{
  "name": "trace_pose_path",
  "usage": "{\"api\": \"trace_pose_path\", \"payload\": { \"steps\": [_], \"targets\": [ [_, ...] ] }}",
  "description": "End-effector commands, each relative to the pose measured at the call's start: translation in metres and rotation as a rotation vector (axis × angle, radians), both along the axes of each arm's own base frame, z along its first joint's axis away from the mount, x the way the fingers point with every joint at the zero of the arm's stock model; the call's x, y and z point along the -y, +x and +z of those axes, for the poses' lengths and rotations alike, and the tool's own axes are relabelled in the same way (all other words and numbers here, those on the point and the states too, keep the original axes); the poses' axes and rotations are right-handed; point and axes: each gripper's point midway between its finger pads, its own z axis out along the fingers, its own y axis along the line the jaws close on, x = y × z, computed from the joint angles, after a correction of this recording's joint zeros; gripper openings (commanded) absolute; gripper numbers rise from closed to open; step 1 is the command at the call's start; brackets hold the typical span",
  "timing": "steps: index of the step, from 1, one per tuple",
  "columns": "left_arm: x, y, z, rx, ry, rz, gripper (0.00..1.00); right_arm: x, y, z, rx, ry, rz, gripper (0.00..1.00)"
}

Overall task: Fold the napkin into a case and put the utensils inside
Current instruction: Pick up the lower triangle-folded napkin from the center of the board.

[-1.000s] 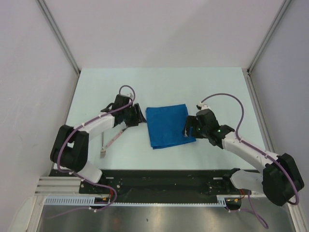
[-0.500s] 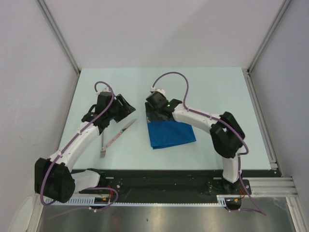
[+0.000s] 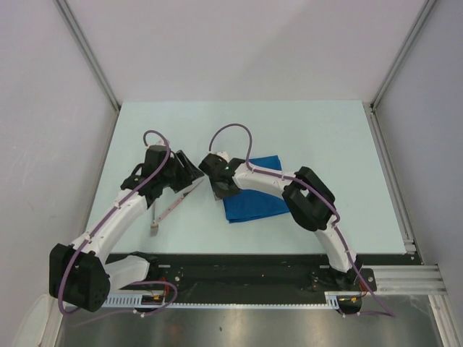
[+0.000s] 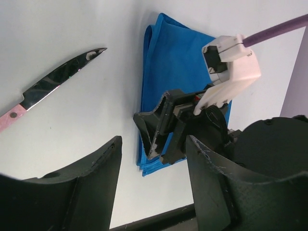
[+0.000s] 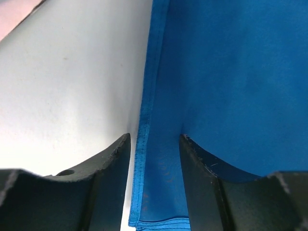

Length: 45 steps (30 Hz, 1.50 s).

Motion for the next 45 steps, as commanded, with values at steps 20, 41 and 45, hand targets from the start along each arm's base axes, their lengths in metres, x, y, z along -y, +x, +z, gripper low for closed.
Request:
{"api": "trace_pose_path", "payload": {
  "steps": [20, 41, 45],
  "targets": [
    [-0.004, -0.001, 0.002, 0.015, -0.009, -0.022, 0.61, 0.023, 0.001, -0.038, 0.015, -0.265, -0.044, 0.06],
    [0.040, 0.046, -0.041, -0.061, -0.086, -0.181, 0.69, 0.024, 0.012, 0.056, -0.099, 0.510, -0.041, 0.00],
    [0.054, 0.058, -0.051, -0.069, -0.076, -0.235, 0.69, 0.040, 0.019, 0.064, -0.097, 0.581, -0.068, 0.00]
  ]
}}
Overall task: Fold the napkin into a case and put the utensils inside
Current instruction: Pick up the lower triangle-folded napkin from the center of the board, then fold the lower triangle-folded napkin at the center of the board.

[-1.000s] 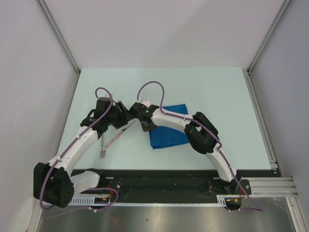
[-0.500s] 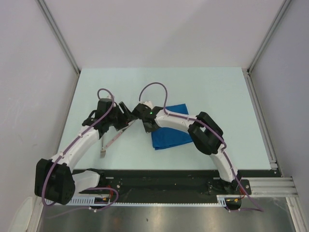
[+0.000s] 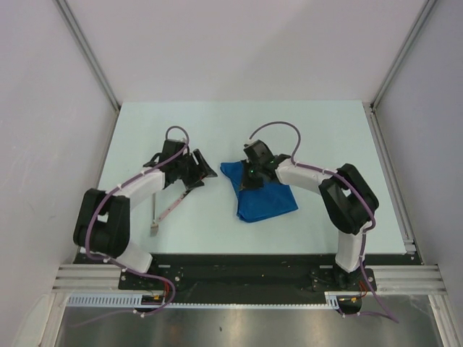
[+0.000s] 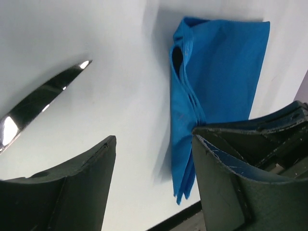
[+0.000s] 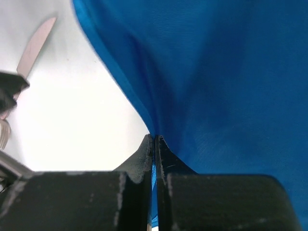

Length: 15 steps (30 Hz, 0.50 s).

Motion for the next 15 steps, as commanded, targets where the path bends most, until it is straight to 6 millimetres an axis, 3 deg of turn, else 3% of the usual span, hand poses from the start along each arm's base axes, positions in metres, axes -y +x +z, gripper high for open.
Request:
{"api": "trace_pose_path", "payload": {
  "steps": [1, 3, 9, 15],
  "targets": [
    [0.026, 0.031, 0.021, 0.118, -0.033, -0.094, 0.68, -0.005, 0.005, 0.041, 0.035, 0.193, 0.004, 0.00],
    [0.034, 0.035, 0.013, 0.106, -0.034, -0.103, 0.67, 0.007, 0.007, 0.037, 0.026, 0.203, -0.017, 0.00],
    [0.055, 0.050, 0.017, 0.130, -0.032, -0.119, 0.56, 0.035, 0.008, 0.032, 0.012, 0.240, -0.053, 0.00],
    [0.068, 0.057, 0.025, 0.155, -0.025, -0.108, 0.36, 0.058, 0.016, 0.027, 0.008, 0.255, -0.087, 0.00]
  ]
}}
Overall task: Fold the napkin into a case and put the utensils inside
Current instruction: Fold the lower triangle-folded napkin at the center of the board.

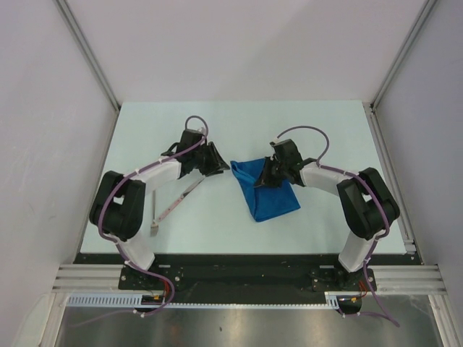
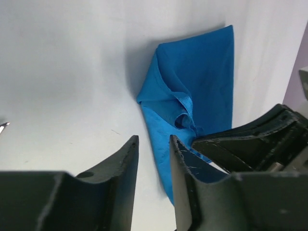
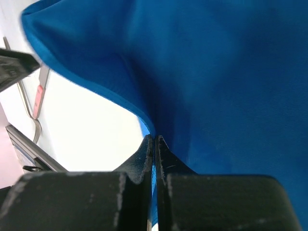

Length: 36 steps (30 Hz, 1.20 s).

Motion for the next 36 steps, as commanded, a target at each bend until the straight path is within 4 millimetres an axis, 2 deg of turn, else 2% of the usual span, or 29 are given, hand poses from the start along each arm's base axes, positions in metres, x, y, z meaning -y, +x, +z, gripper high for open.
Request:
{"api": "trace_pose_path", "payload": {
  "steps": [1, 6, 7, 9, 10, 11, 13, 14, 20, 29, 36],
  "targets": [
    [0.012, 0.019, 0.022, 0.084, -0.008, 0.008, 0.33, 0.007, 0.009, 0.020, 0.059, 0.062, -0.003, 0.00],
    [0.010, 0.027, 0.012, 0.060, 0.030, 0.025, 0.21, 0.022, 0.014, 0.017, 0.058, 0.063, -0.023, 0.00],
    [0.012, 0.030, 0.013, 0.061, 0.030, 0.021, 0.21, 0.023, 0.014, 0.018, 0.058, 0.065, -0.022, 0.00],
    [0.017, 0.033, 0.001, 0.037, 0.028, 0.004, 0.16, 0.027, 0.015, 0.016, 0.057, 0.066, -0.028, 0.00],
    [0.022, 0.038, 0.004, 0.040, 0.011, -0.012, 0.14, 0.029, 0.016, 0.016, 0.057, 0.065, -0.032, 0.00],
    [0.024, 0.039, -0.008, 0.012, 0.019, -0.017, 0.13, 0.031, 0.017, 0.015, 0.057, 0.066, -0.037, 0.00],
    [0.034, 0.045, -0.007, 0.013, 0.002, -0.038, 0.10, 0.031, 0.017, 0.013, 0.051, 0.074, -0.032, 0.00],
    [0.036, 0.045, -0.015, -0.006, -0.003, -0.041, 0.09, 0.031, 0.017, 0.012, 0.048, 0.078, -0.033, 0.00],
    [0.059, 0.050, -0.012, 0.015, -0.039, -0.057, 0.08, 0.027, 0.015, 0.004, 0.028, 0.093, -0.013, 0.00],
    [0.069, 0.051, -0.006, 0.028, -0.053, -0.056, 0.07, 0.029, 0.016, -0.006, 0.004, 0.098, -0.004, 0.00],
    [0.077, 0.054, -0.017, -0.002, -0.073, -0.060, 0.07, 0.034, 0.018, -0.018, -0.019, 0.094, 0.004, 0.00]
  ]
}}
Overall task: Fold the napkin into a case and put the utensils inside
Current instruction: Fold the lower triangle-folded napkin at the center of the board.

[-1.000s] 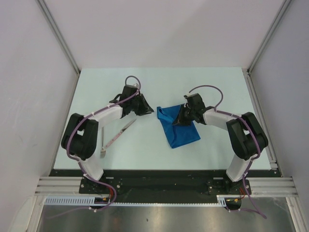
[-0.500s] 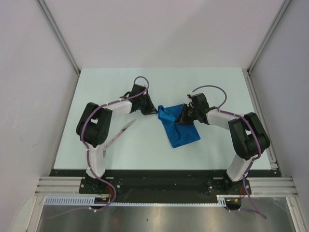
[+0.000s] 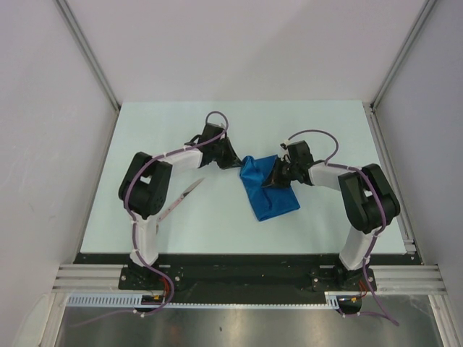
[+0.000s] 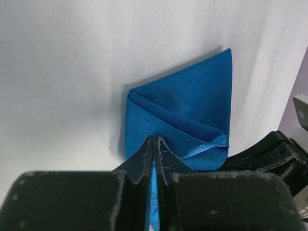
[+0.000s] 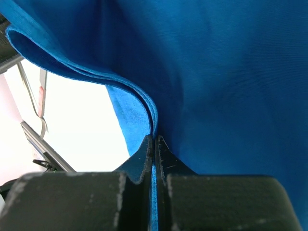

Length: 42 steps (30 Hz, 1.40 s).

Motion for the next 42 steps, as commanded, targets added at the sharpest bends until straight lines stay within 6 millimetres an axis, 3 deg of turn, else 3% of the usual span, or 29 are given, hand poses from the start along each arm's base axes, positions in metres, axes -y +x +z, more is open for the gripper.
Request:
{"api": "trace_pose_path", "payload": {
  "steps": [1, 9, 18, 23, 29, 32, 36, 42],
  "targets": [
    [0.018, 0.012, 0.012, 0.025, -0.062, -0.010, 0.07, 0.000, 0.006, -0.002, 0.018, 0.016, 0.029, 0.00],
    [0.028, 0.015, 0.008, 0.020, -0.064, -0.007, 0.07, 0.005, 0.008, -0.006, 0.022, 0.000, 0.040, 0.04],
    [0.032, 0.017, 0.004, 0.014, -0.058, 0.000, 0.07, 0.029, 0.018, 0.012, 0.086, -0.163, 0.045, 0.32],
    [0.038, 0.013, 0.017, 0.031, -0.077, -0.027, 0.08, 0.049, 0.001, 0.018, 0.090, -0.250, 0.049, 0.45],
    [0.056, -0.005, 0.035, 0.062, -0.111, -0.103, 0.20, 0.052, -0.028, 0.025, 0.081, -0.204, 0.054, 0.50],
    [0.068, -0.011, 0.036, 0.058, -0.119, -0.140, 0.18, 0.052, -0.029, 0.024, 0.083, -0.180, 0.022, 0.49],
    [0.081, -0.016, 0.024, 0.032, -0.129, -0.164, 0.14, 0.053, -0.018, 0.018, 0.081, -0.159, -0.026, 0.29],
    [0.101, -0.011, 0.024, 0.047, -0.161, -0.190, 0.11, 0.055, -0.005, -0.001, 0.045, -0.145, -0.064, 0.06]
  ]
}}
